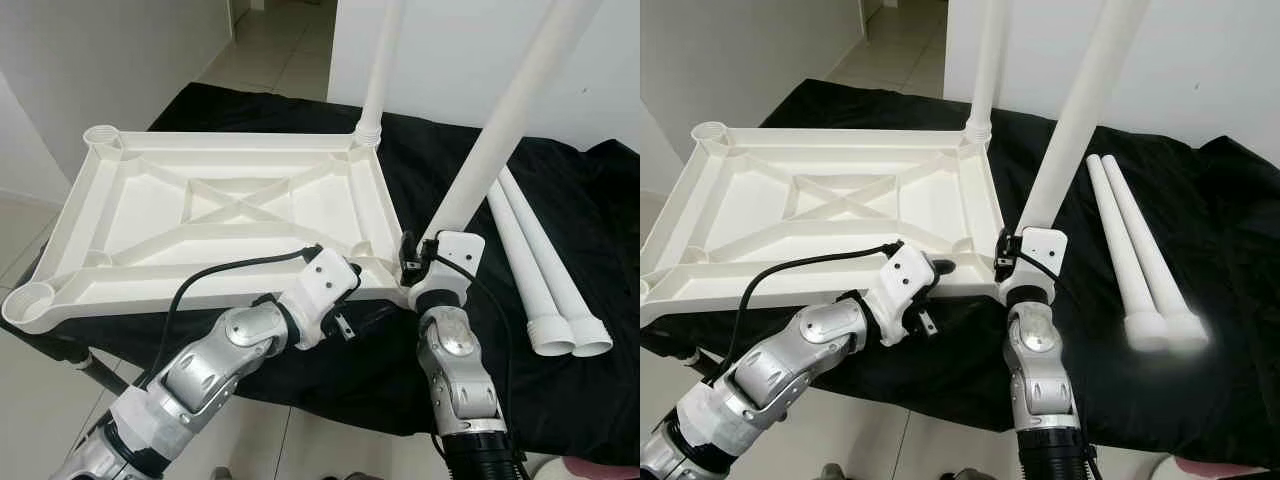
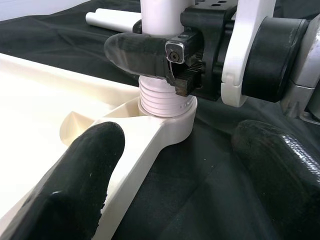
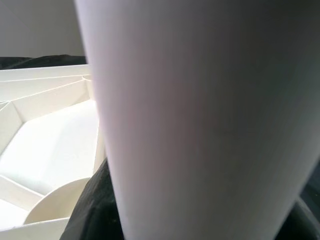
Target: Building children table
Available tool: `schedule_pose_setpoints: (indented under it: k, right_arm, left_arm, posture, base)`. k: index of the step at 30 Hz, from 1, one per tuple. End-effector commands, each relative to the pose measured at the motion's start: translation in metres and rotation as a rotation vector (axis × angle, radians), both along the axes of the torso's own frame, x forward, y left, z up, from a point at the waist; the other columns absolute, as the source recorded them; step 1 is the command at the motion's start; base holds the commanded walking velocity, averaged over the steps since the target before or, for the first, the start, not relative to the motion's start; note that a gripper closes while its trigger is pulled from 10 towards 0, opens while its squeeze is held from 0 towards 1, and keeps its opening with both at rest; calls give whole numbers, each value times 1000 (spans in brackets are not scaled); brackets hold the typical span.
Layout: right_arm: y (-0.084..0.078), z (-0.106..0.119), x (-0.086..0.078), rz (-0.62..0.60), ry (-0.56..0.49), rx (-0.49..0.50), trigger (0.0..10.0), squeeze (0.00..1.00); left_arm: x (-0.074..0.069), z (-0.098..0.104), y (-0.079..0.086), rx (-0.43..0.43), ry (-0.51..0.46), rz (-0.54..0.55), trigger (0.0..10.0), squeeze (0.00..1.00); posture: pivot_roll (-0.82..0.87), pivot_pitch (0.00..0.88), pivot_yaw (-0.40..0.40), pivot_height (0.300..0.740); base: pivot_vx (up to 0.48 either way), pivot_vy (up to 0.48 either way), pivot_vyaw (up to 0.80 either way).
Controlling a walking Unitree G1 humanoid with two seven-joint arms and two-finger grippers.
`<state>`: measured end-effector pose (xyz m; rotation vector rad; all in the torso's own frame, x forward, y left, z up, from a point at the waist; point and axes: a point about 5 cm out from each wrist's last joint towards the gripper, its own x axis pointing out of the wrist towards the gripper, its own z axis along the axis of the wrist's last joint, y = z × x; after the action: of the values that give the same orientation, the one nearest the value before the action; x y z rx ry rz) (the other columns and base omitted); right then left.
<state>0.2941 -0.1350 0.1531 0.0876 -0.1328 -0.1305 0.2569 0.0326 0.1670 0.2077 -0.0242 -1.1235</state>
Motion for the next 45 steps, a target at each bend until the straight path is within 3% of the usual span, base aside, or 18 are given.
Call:
schedule_pose_setpoints:
  k: [1,11,12,13,14,15,23,24,25,26,31,40,45]
  right_arm:
    - [-1,-15,-5,-34,79,50,10000,0]
    - [-7,-12,-6,-47,60,40,10000,0]
    - [-9,-11,-7,-45,52,35,10000,573]
    - [-12,-10,-7,-46,44,30,10000,933]
    - [-12,-10,-7,-46,44,30,10000,933]
    - [-14,-9,-7,-43,37,32,10000,1000]
    - [-20,0,-5,14,-12,63,10000,1000]
    - [-20,1,-5,50,-21,57,10000,824]
    - [-20,2,-4,81,-27,44,10000,153]
    - [-20,3,-4,100,-29,37,10000,0]
    - [-22,7,-3,209,-64,15,10000,0]
    - [-41,12,9,505,-89,-169,10000,0]
    - [-42,13,11,558,-86,-207,10000,0]
  left_arm:
    - [-3,-1,-1,27,5,-115,10000,0]
    - [-2,0,-1,25,-3,-111,10000,0]
    - [-2,0,-1,24,-16,-100,10000,0]
    - [-2,1,-1,23,-27,-91,10000,0]
    - [-2,1,-1,23,-27,-91,10000,0]
    - [-2,1,-2,23,-33,-85,10000,0]
    - [-1,-1,-1,33,-48,-65,10000,0]
    - [-1,-1,-1,31,-49,-61,10000,0]
    - [-1,-1,-1,31,-51,-58,10000,0]
    - [-1,-1,-2,30,-52,-56,10000,0]
    - [-1,-2,-2,30,-54,-54,10000,0]
    - [-1,-2,-6,31,-69,-62,10000,0]
    - [0,-2,-6,31,-71,-62,10000,0]
  posture:
    - [-19,88,-36,740]
    - [-16,93,-36,740]
    - [-16,93,-37,740]
    - [-16,93,-37,740]
    - [-16,93,-37,740]
    - [-14,93,-39,740]
    - [-13,92,-46,740]
    - [-12,89,-51,740]
    - [-12,89,-51,740]
    - [-13,87,-53,740]
    - [-13,84,-55,740]
    - [-14,65,-56,740]
    - [-14,62,-55,740]
  base:
    - [0,0,0]
    - [0,0,0]
    - [0,0,0]
    - [0,0,0]
    - [0,0,0]
    - [0,0,0]
    - [0,0,0]
    - [0,0,0]
    - [0,0,0]
    - [0,0,0]
    - [0,0,0]
    - [0,0,0]
    - [0,0,0]
